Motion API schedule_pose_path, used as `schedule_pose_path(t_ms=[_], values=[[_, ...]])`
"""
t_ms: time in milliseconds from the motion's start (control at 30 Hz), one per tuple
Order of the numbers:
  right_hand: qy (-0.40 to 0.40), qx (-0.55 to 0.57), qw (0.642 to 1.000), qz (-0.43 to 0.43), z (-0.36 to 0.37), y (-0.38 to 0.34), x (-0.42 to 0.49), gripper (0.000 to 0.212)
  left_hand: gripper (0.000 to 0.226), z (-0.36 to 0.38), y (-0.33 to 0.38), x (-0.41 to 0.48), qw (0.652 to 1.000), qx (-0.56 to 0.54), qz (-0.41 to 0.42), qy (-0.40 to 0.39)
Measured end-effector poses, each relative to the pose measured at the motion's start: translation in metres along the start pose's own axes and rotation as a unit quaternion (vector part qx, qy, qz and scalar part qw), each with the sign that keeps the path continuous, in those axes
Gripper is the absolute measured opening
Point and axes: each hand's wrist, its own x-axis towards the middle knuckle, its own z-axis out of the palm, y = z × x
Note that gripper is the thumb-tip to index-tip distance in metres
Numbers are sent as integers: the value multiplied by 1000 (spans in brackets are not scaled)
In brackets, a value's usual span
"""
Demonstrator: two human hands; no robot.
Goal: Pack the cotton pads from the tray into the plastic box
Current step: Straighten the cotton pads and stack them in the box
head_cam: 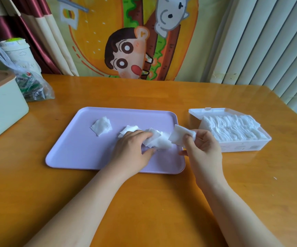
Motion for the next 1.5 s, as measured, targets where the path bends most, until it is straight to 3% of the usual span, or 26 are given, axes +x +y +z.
schedule_pose_path(t_ms=[167,333,567,700,800,1033,1167,1233,1367,1500], values=[[-10,-38,999,5,1,2,-1,3,10,-2,-3,-3,996,-76,-19,-39],[-25,-47,999,4,-1,3,2,3,8,-9,3,-8,989,-133,-23,-57],[-60,-75,995,-10,-2,3,3,3,47,-8,17,-8,994,-88,-50,-50],[-65,-72,995,-8,-1,4,3,2,13,-1,20,-6,996,-70,-58,-23],[-55,-68,996,-3,-1,5,4,1,16,-2,19,-6,989,-109,-97,-20],[-33,-35,999,15,-3,5,4,2,19,-21,22,-2,939,-277,-204,20],[-30,-31,999,10,-2,0,2,3,17,-31,20,-4,910,-347,-220,53],[-34,-24,999,7,-3,-2,0,4,14,-35,22,-4,892,-403,-204,21],[-78,5,997,23,-4,-8,-1,10,17,-38,20,-6,821,-536,-174,-91],[-182,47,979,74,-3,-10,-2,18,14,-35,24,-9,837,-509,-157,-126]])
